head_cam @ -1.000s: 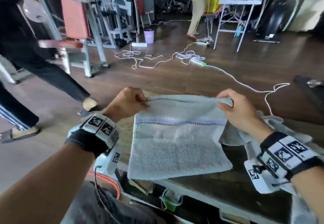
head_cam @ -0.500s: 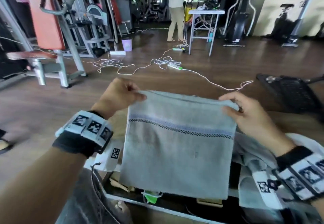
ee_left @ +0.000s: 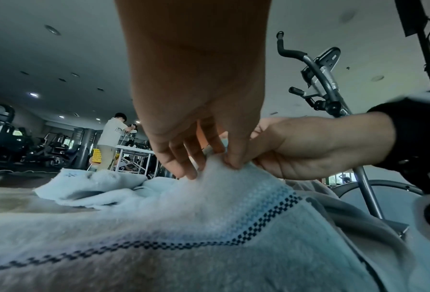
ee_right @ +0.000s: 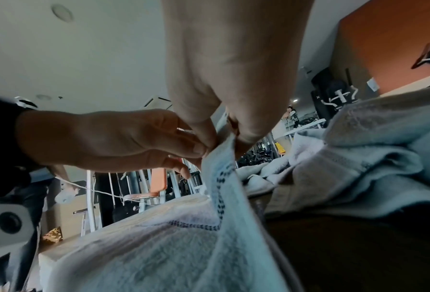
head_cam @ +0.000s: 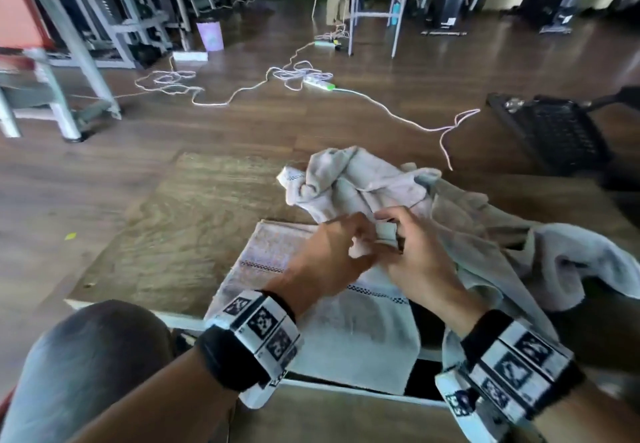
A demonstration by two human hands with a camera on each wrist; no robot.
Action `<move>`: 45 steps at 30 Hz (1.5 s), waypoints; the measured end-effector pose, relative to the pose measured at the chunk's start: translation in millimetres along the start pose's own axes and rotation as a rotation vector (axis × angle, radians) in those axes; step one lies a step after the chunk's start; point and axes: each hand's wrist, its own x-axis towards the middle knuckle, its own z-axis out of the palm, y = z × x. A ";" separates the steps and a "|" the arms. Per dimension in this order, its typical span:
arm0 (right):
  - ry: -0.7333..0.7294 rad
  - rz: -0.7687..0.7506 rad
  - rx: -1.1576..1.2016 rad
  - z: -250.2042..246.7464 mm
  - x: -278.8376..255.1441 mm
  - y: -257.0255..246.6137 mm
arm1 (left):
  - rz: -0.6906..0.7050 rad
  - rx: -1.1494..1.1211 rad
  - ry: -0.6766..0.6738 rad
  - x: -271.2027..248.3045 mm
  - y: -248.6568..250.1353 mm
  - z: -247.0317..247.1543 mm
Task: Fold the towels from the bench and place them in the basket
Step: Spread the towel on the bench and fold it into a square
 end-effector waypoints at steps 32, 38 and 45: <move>0.162 0.054 0.290 -35.2 -13.4 1.7 | 0.032 -0.188 0.088 16.8 33.8 -5.4; 0.114 0.101 0.359 -33.4 -10.9 -1.7 | -0.041 -0.171 0.194 17.6 30.3 3.6; 0.101 0.158 0.426 -33.1 -9.0 -0.5 | -0.139 -0.157 0.235 20.1 29.7 8.0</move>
